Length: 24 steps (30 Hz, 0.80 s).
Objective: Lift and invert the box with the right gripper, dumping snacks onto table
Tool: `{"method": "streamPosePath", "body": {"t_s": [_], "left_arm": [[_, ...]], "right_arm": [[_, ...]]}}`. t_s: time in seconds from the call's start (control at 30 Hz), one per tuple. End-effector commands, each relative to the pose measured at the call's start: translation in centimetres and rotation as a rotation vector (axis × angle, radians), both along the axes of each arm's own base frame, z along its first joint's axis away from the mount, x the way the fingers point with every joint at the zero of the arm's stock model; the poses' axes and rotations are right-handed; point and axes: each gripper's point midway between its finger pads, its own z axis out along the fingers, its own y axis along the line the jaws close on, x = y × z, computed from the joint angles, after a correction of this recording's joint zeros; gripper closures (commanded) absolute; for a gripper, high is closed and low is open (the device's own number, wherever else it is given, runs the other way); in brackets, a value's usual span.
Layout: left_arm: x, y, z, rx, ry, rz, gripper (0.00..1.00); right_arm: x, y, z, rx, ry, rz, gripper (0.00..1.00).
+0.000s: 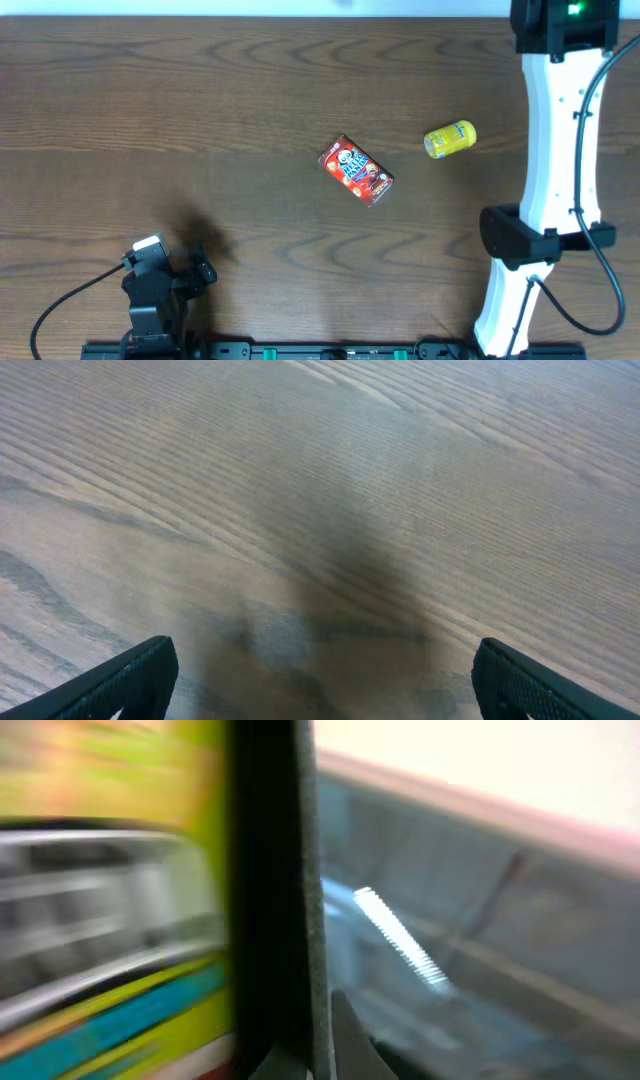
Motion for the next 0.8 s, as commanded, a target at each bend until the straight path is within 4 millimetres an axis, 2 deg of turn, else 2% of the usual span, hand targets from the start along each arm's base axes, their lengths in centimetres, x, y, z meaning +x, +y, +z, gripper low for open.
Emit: {"method": "streamPosePath", "body": {"t_s": [0.0, 0.27, 0.33, 0.47, 0.6, 0.77], "left_arm": [[-0.4, 0.3, -1.0, 0.005, 0.033, 0.016, 0.05], [-0.4, 0.3, -1.0, 0.005, 0.033, 0.016, 0.05], [-0.4, 0.3, -1.0, 0.005, 0.033, 0.016, 0.05], [-0.4, 0.3, -1.0, 0.005, 0.033, 0.016, 0.05], [-0.4, 0.3, -1.0, 0.005, 0.033, 0.016, 0.05], [-0.4, 0.3, -1.0, 0.005, 0.033, 0.016, 0.05]], "right_arm": [[-2.8, -2.4, 3.6, 0.122, -0.128, -0.252, 0.99], [-2.2, -2.2, 3.3, 0.109, -0.117, -0.312, 0.99], [-1.3, -1.9, 2.7, 0.091, -0.076, -0.313, 0.99], [1.7, -1.3, 0.0, 0.069, 0.113, -0.275, 0.99], [5.6, -0.5, -5.4, 0.076, 0.436, -0.186, 0.99], [9.7, 0.8, -14.8, 0.059, 0.838, -0.139, 0.99]]}}
